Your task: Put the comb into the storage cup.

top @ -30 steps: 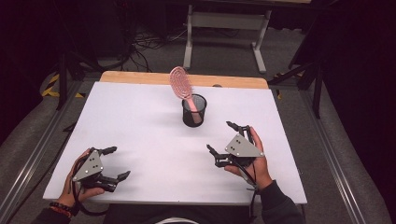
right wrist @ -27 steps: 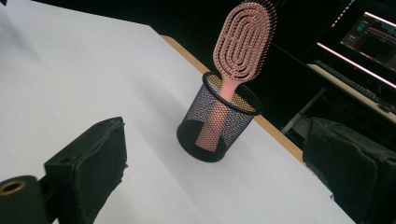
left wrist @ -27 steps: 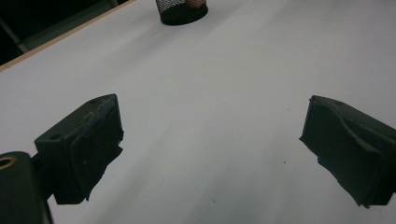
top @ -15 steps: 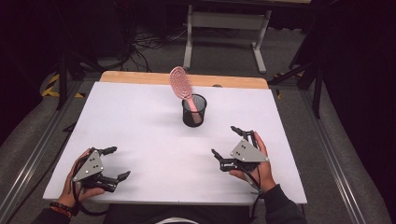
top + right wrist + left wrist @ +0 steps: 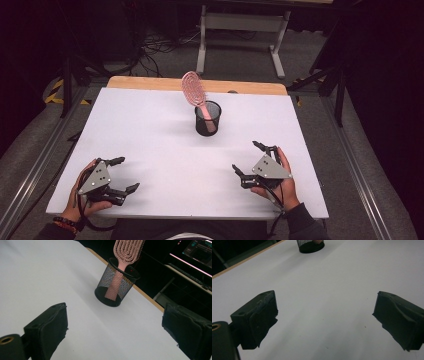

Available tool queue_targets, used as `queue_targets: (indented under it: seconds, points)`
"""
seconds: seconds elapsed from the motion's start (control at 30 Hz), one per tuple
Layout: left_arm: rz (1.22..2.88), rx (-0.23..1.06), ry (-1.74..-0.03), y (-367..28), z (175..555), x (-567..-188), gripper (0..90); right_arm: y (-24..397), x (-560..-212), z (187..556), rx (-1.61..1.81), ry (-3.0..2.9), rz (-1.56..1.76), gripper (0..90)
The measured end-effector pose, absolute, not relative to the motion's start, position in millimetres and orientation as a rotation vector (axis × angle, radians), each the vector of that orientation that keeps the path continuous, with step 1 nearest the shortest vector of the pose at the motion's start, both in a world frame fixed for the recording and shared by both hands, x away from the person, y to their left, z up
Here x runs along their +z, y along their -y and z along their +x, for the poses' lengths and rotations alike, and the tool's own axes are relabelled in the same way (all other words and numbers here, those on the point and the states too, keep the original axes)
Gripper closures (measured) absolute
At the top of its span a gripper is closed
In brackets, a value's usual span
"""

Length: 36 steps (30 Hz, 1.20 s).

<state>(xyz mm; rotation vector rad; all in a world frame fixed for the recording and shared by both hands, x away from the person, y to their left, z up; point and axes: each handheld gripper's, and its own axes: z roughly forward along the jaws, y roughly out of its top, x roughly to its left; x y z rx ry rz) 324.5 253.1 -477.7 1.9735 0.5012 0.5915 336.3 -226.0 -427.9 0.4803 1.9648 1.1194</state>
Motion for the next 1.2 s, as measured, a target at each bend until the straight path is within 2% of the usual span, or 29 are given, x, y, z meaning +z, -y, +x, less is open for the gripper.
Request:
queue_targets:
  seconds: [0.9,1.2]
  points:
    - [1.944,0.596,-0.521,-254.6,327.2,-476.5,5.3,268.2,-454.5,317.5,1.073,-1.94,0.62,4.6]
    - [1.953,0.602,-0.516,-253.4,325.6,-476.3,5.3,264.9,-456.7,317.0,1.076,-1.951,0.605,4.5]
